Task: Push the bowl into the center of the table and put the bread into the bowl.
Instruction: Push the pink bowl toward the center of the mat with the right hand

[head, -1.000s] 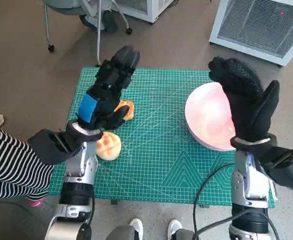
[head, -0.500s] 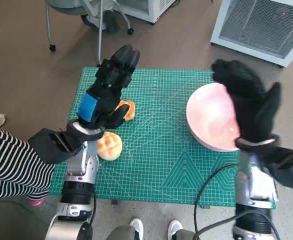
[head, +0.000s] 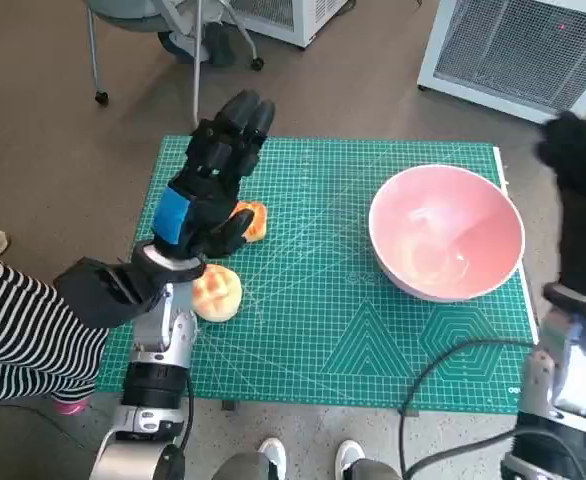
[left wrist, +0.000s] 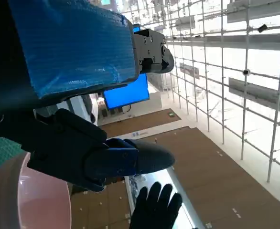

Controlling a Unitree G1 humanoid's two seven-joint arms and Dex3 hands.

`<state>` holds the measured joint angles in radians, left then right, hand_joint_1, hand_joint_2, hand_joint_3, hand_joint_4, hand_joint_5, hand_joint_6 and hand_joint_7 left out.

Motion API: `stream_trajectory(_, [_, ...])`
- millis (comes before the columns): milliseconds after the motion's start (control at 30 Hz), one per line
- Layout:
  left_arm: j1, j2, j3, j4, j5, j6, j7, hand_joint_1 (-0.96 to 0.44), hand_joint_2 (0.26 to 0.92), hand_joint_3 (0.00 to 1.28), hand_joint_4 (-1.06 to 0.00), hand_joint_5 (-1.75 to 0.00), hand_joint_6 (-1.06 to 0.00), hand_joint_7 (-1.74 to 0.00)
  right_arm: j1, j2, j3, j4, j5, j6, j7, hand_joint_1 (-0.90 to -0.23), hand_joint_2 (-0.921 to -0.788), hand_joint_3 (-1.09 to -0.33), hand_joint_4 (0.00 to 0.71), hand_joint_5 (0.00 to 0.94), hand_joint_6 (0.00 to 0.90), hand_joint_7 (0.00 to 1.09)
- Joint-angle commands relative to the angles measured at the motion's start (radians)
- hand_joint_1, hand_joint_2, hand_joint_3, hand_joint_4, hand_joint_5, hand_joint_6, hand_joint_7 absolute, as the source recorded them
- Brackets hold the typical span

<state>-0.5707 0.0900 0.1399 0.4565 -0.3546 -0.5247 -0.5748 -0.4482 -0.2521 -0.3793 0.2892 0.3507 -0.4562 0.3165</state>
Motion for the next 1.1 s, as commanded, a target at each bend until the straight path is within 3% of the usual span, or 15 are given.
stream_trajectory(33, [-0.019,-0.002,0.011,0.016,-0.008,-0.021,-0.002,-0.62,0.921,0.41,-0.08,-0.01,0.00,-0.40,-0.006,-0.026,-0.034,0.109,-0.005,-0.015,-0.027,-0.680,-0.921,-0.791,0.104,0.001,0.025,0.37])
stream_trajectory(333, [-0.021,-0.010,0.010,0.022,0.001,-0.028,0.010,-0.62,0.921,0.41,-0.08,-0.01,0.00,-0.40,-0.066,-0.070,-0.062,0.338,-0.019,-0.047,-0.051,-0.676,-0.921,-0.805,0.110,0.004,0.020,0.39])
stream_trajectory(733, [-0.014,-0.001,0.014,0.015,0.003,-0.029,0.013,-0.63,0.921,0.41,-0.09,-0.01,0.00,-0.40,-0.176,-0.133,-0.063,0.729,-0.047,-0.062,-0.070,-0.671,-0.921,-0.807,0.120,0.007,0.019,0.39])
stream_trajectory(933, [-0.006,0.007,0.016,0.008,0.008,-0.034,0.013,-0.63,0.921,0.41,-0.09,-0.01,0.00,-0.41,-0.212,-0.135,-0.063,0.854,-0.051,-0.037,-0.087,-0.633,-0.921,-0.821,0.121,0.005,0.024,0.38])
stream_trajectory(1100, [0.000,0.018,0.017,0.007,0.014,-0.044,0.011,-0.64,0.921,0.41,-0.09,-0.01,0.00,-0.41,-0.232,-0.111,-0.059,0.898,-0.047,-0.013,-0.092,-0.623,-0.921,-0.831,0.125,0.005,0.047,0.36])
